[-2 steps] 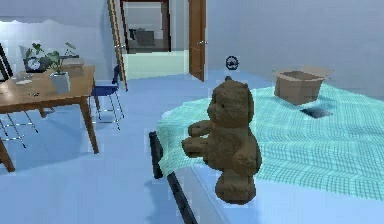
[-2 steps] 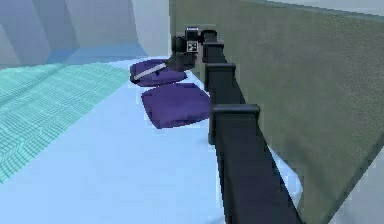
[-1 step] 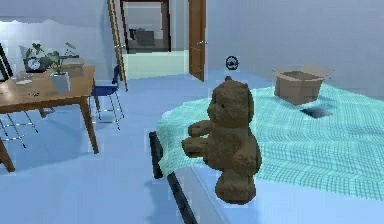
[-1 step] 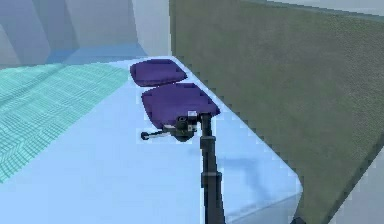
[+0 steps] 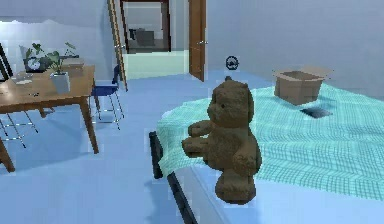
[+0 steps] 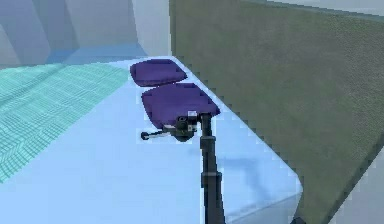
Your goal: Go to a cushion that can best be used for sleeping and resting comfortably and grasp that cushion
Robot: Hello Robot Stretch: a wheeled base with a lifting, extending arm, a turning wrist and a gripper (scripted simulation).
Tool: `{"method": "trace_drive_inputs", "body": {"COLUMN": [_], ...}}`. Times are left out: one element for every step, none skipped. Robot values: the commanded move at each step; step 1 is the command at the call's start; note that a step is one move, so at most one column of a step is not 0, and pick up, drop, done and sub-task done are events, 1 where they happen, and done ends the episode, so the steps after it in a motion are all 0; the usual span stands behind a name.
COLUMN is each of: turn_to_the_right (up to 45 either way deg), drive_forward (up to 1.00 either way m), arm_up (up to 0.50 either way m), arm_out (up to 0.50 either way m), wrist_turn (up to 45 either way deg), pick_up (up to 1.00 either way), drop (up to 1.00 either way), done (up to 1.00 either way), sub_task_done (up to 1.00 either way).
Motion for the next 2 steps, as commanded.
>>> {"method": "trace_drive_inputs", "body": {"turn_to_the_right": [0.0, 0.0], "drive_forward": [0.0, 0.0], "arm_up": [0.1, 0.0], "arm_out": [0.0, 0.0], "wrist_turn": [0.0, 0.0], "pick_up": [0.0, 0.0], "drop": [0.0, 0.0], "done": [0.0, 1.0], "sub_task_done": [0.0, 0.0]}}
